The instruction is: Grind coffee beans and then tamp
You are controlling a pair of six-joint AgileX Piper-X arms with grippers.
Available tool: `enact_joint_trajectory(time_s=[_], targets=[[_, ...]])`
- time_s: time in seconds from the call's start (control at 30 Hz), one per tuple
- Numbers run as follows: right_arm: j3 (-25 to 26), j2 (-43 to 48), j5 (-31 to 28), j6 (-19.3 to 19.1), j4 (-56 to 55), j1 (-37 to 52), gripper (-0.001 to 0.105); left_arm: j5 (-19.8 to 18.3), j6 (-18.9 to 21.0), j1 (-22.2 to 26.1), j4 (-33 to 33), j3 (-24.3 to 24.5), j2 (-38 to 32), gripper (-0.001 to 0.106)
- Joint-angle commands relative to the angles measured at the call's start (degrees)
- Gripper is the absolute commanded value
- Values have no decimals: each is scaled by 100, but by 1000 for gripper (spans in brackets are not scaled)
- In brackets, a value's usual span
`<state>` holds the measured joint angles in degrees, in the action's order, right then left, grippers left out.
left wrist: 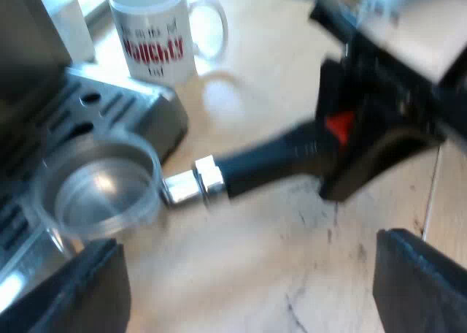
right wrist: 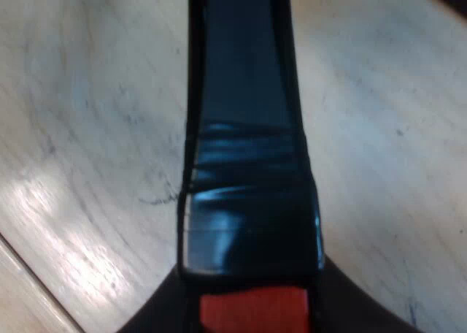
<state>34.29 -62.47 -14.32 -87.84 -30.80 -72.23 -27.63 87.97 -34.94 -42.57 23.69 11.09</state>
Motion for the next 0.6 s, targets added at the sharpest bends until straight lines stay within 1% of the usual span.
enact_joint_trajectory(time_s=[0.03,0.13,0.3,0.6], targets=[[68,-98,10,-153,194,2,0,47,-1,-20,193,34,-32,71],[68,-209,67,-256,194,2,0,47,-1,-20,176,34,-32,71],[-215,-302,337,-243,545,2,0,47,-1,-20,176,34,-32,71],[-556,-299,367,-244,861,2,0,47,-1,-20,176,34,-32,71]])
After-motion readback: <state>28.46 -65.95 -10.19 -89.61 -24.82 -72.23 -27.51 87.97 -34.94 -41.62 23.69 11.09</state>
